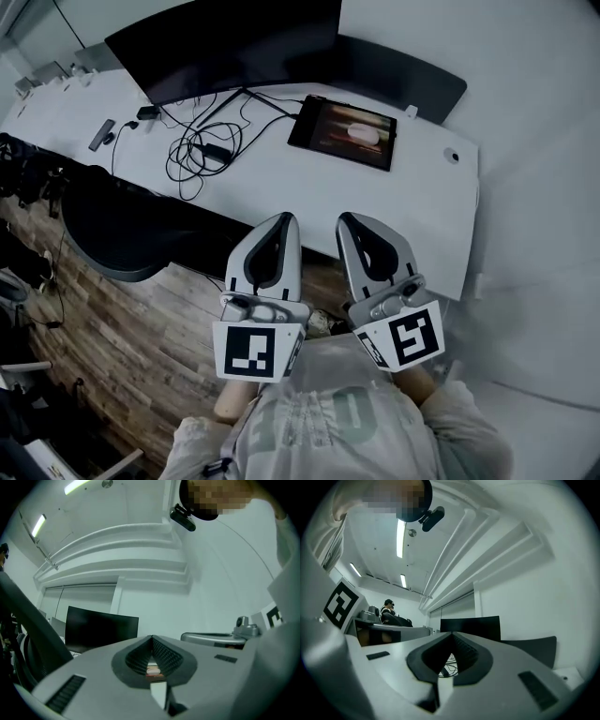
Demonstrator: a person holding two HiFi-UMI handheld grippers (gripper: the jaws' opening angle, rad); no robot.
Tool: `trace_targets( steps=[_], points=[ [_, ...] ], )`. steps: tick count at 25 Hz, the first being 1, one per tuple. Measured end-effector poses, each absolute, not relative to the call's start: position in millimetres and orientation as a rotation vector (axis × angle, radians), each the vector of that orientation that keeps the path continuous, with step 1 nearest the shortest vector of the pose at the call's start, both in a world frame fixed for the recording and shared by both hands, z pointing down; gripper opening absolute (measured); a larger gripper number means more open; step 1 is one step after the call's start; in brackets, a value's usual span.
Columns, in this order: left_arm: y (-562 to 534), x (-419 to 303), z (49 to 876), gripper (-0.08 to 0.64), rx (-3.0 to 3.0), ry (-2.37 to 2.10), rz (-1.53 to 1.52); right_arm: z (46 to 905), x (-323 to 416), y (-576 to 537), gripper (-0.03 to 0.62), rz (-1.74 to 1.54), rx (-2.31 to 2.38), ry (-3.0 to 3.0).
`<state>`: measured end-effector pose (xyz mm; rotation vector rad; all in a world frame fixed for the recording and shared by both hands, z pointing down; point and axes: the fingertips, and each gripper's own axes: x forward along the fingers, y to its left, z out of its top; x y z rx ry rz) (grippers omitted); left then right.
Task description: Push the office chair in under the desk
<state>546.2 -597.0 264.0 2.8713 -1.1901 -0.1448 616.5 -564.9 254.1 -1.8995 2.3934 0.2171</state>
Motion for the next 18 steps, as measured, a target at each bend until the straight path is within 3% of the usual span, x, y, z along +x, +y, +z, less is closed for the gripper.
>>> trace_targets(
  steps=[18],
  points=[
    [-603, 550, 269, 0.015, 2.863, -1.192, -0.107, 266, 621, -570, 0.020, 0.216, -1.957, 2.414]
  ],
)
